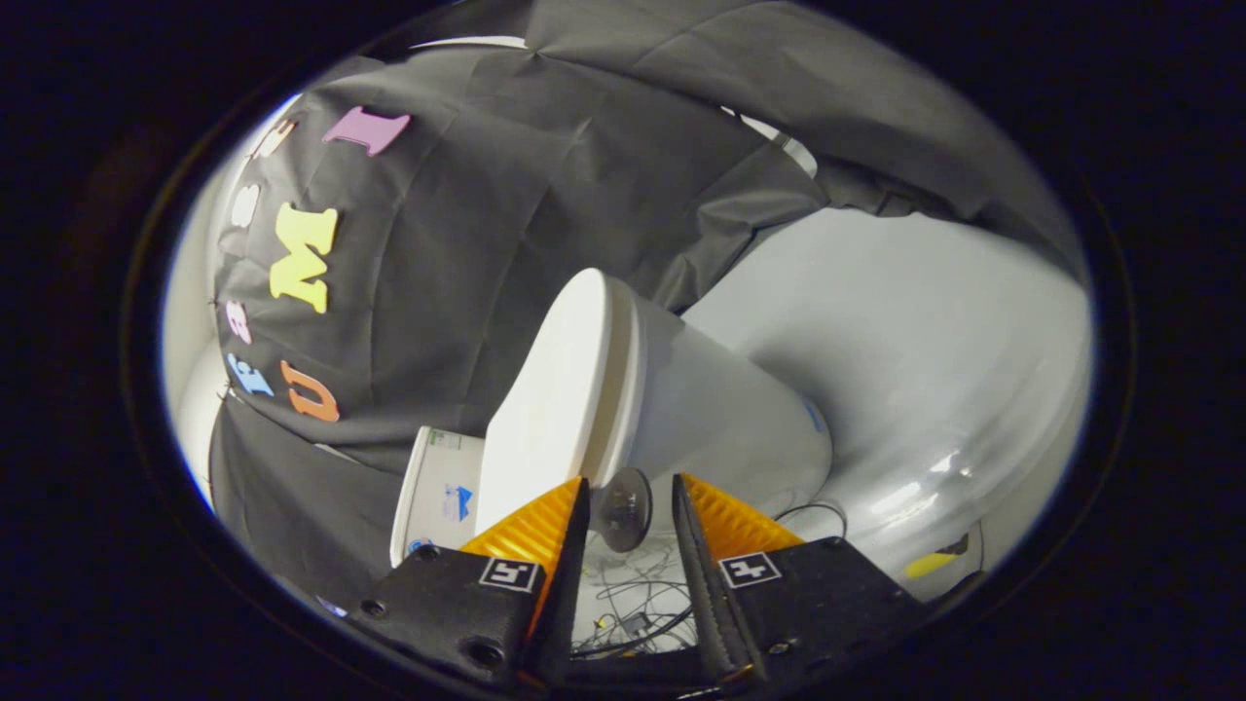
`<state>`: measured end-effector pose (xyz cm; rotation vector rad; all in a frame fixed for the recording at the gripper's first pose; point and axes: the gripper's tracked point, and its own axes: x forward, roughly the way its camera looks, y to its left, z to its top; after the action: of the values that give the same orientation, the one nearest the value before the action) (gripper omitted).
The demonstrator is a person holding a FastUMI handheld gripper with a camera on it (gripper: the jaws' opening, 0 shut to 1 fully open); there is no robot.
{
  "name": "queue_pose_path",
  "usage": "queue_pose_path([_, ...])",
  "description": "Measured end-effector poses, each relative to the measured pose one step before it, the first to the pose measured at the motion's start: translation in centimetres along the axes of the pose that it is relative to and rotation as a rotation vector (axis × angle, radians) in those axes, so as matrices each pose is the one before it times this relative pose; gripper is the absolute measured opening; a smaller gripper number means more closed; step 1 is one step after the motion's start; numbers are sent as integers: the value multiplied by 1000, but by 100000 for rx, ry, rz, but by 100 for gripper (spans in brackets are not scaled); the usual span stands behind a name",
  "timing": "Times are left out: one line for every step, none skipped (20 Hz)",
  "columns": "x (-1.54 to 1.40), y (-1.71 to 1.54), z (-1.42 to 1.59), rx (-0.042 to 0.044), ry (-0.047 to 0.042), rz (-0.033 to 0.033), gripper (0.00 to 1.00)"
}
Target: Open the toilet lid.
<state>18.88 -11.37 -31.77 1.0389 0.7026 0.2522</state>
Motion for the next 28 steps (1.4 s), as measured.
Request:
queue_pose_path([300,-177,13,709,-297,-454,50])
queue_pose_path([-100,187,195,1872,-862,604,38])
queue_pose_path([-210,73,220,2715,326,807,27])
queue_pose_path([-113,200,-192,2461,1171,985,20])
queue_pose_path([-58,39,-71,2034,1370,751,17])
queue_pose_path([-48,82,40,984,595,950,14])
queue_pose_path([14,116,52,248,175,597,13])
queue_pose_path([10,88,64,146,-77,-59,10])
queue_pose_path([129,137,-36,460,-191,-254,8])
queue_pose_path([-67,106,46,-58,100,-1011,7])
queue_pose_path([113,149,-36,-1140,-270,-1019,7])
queue_pose_path([-239,0,-7,-1430,525,-1785,7])
queue_pose_path([-102,-15,41,-1028,-213,-2463,7])
queue_pose_path([-224,280,91,-277,897,-2404,7])
queue_pose_path([34,220,179,-357,-149,-2444,7])
queue_pose_path([-58,227,-222,-1974,-6,-1904,7])
queue_pose_path([-40,194,-25,-1125,-225,-1717,7])
queue_pose_path([-235,275,200,-454,-637,-920,6])
queue_pose_path([-313,464,194,-30,-756,395,7])
queue_pose_path([-265,376,101,314,-861,387,5])
queue_pose_path([-284,335,46,215,-468,145,5])
queue_pose_path([-153,346,-70,50,-298,-89,4])
queue_pose_path([-121,342,-86,-1295,-364,-476,4])
queue_pose_path([66,215,112,-1761,-528,-905,4])
queue_pose_path([-71,395,60,-1483,-399,-873,4])
queue_pose_path([-291,527,165,-1511,-587,-715,4])
queue_pose_path([-323,572,193,-1920,-648,-663,4])
queue_pose_path([-375,673,-46,-1845,-672,-13,4])
